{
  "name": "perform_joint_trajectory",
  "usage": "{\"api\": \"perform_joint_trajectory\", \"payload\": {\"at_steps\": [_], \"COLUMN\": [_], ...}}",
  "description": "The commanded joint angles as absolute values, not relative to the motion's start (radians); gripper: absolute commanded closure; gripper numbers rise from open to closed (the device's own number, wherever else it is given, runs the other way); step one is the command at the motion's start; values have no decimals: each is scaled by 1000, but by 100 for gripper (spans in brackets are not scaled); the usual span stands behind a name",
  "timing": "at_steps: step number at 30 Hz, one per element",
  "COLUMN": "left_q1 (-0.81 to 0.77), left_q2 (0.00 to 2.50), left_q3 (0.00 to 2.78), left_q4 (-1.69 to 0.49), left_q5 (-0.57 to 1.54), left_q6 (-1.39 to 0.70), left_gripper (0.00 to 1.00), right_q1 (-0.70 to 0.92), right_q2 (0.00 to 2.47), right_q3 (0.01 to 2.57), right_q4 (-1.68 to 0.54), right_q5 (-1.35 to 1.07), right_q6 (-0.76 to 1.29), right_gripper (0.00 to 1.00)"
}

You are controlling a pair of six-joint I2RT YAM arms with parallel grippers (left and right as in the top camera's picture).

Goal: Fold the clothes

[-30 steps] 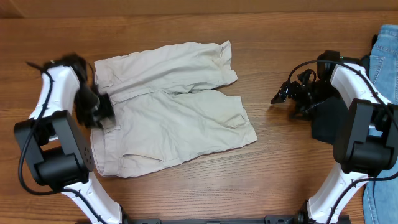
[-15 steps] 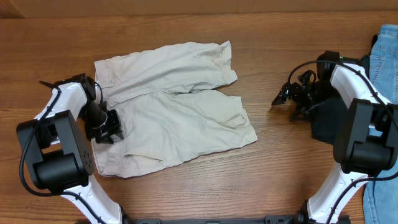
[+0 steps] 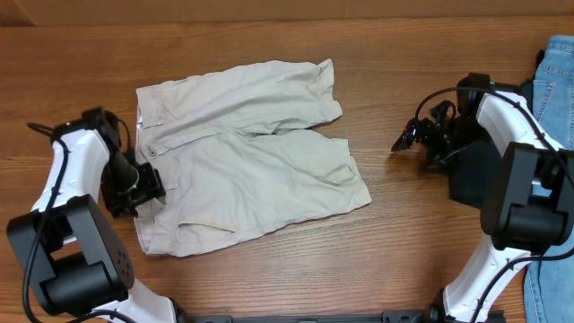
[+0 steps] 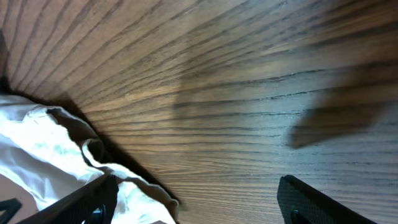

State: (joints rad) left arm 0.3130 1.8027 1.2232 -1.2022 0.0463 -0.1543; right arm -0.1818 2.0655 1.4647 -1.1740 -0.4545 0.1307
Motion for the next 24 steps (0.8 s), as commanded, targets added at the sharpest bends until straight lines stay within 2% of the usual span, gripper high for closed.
{"api": "perform_joint_trajectory", "payload": {"at_steps": [1, 3, 5, 6, 7, 9, 18, 21, 24], "left_q1": [315, 315, 315, 316, 316, 316, 316, 316, 316], "left_q2": [1798, 1798, 1798, 1798, 1797, 1794, 1624, 1558, 1520], "left_q3": [1111, 1072, 1046, 1045, 1046, 1058, 1246, 1264, 1263], "left_q4": [-1142, -1114, -1101, -1100, -1098, -1106, -1270, -1308, -1351], "left_q5": [168, 176, 175, 176, 177, 178, 144, 82, -76], "left_q6": [-104, -104, -104, -104, -104, -104, -112, -116, -168], "left_gripper": [37, 37, 48, 58, 77, 96, 95, 93, 89], "right_q1": [-183, -183, -183, -183, -183, -183, -183, -183, -183], "right_q2": [2037, 2037, 2037, 2037, 2037, 2037, 2037, 2037, 2037], "right_q3": [1460, 1460, 1460, 1460, 1460, 1460, 1460, 1460, 1460], "right_q4": [-1172, -1172, -1172, -1172, -1172, -1172, -1172, -1165, -1163], "right_q5": [-448, -449, -448, -448, -449, -449, -448, -445, -445], "right_q6": [130, 130, 130, 130, 130, 130, 130, 130, 130], "right_gripper": [14, 14, 14, 14, 14, 14, 13, 13, 13]}}
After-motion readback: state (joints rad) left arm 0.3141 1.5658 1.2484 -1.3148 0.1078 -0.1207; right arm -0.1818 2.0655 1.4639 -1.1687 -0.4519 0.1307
